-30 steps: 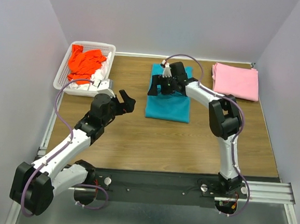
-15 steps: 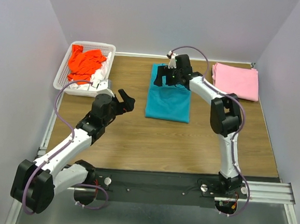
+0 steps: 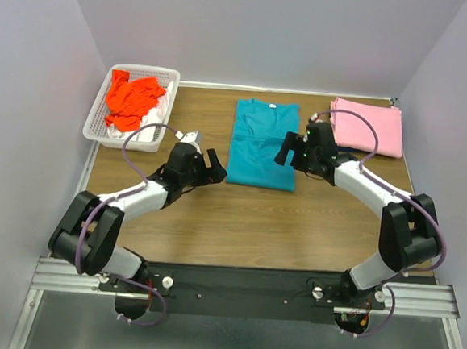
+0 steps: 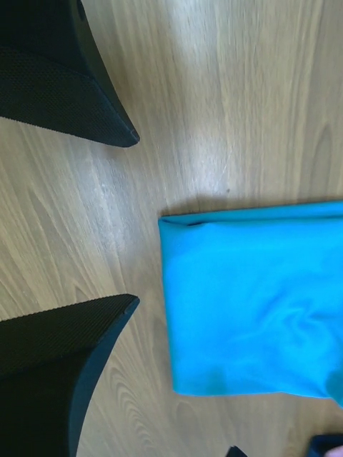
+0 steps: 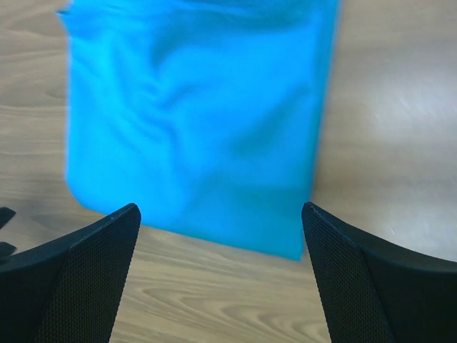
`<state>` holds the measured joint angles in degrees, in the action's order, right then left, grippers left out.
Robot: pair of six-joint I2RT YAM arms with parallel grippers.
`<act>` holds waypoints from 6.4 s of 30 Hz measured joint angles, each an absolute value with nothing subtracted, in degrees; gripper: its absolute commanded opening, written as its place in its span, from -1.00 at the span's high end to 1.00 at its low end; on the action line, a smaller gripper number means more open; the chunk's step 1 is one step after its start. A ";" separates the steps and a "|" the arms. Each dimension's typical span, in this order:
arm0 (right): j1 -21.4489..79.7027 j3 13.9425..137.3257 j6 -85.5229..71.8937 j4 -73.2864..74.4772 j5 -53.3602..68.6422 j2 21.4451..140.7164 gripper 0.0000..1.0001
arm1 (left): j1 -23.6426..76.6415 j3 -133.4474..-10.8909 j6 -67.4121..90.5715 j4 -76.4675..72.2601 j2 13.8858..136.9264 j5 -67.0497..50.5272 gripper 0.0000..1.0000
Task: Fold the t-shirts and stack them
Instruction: Fold the tshirt
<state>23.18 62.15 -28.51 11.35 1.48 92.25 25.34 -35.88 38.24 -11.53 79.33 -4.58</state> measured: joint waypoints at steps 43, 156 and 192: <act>19.40 46.96 -34.46 12.88 5.34 89.36 -0.15 | 27.77 -44.58 35.00 -16.12 99.94 -12.53 1.00; 12.25 75.29 -29.63 23.33 21.76 107.79 -1.00 | 23.24 -76.16 32.56 6.13 108.51 5.21 -0.97; 27.00 48.66 -33.43 -1.63 34.00 99.13 -1.00 | 26.81 -59.53 33.95 -2.35 95.98 -5.74 -0.97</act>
<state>27.00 48.66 -33.43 -1.63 34.00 99.13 26.81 -59.53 33.95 -2.35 95.98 -5.74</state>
